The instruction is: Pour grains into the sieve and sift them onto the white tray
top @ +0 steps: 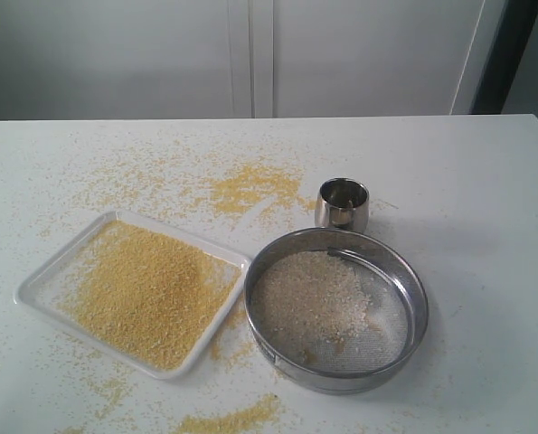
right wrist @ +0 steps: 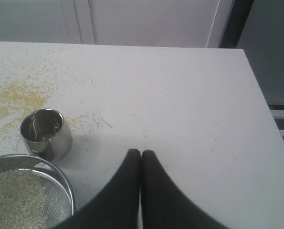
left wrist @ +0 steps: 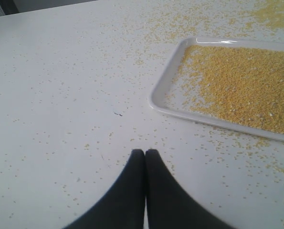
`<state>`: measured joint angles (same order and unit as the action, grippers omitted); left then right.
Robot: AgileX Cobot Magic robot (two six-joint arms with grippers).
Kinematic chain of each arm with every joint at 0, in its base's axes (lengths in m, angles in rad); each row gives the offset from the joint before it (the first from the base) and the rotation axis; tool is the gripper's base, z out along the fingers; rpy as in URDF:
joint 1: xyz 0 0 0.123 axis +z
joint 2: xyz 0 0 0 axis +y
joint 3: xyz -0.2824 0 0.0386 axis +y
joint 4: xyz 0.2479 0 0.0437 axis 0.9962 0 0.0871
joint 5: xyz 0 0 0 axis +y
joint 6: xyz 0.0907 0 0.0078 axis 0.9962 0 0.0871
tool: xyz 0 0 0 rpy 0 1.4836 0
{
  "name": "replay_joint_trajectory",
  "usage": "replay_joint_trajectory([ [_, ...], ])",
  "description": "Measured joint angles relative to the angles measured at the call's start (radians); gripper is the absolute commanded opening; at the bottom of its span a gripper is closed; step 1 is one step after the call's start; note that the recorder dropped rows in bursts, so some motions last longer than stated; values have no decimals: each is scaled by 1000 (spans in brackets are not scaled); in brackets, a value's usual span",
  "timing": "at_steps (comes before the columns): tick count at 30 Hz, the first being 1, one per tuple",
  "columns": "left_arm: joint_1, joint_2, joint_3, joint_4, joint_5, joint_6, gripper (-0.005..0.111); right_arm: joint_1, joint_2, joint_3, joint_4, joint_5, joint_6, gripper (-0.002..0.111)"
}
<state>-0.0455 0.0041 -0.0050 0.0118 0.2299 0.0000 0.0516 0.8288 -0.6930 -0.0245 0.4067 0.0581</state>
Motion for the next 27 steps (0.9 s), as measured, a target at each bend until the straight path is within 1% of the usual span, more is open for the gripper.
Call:
replay_joint_trajectory([
  [11,0,0,0,0,0,0,0,2,-181,135,4,-20,0,0],
  [15,0,0,0,0,0,0,0,41,-225,171,4,-48,0,0],
  [18,0,0,0,0,0,0,0,68,-244,192,6,-74,0,0],
  [27,0,0,0,0,0,0,0,76,-246,203,6,-81,0,0],
])
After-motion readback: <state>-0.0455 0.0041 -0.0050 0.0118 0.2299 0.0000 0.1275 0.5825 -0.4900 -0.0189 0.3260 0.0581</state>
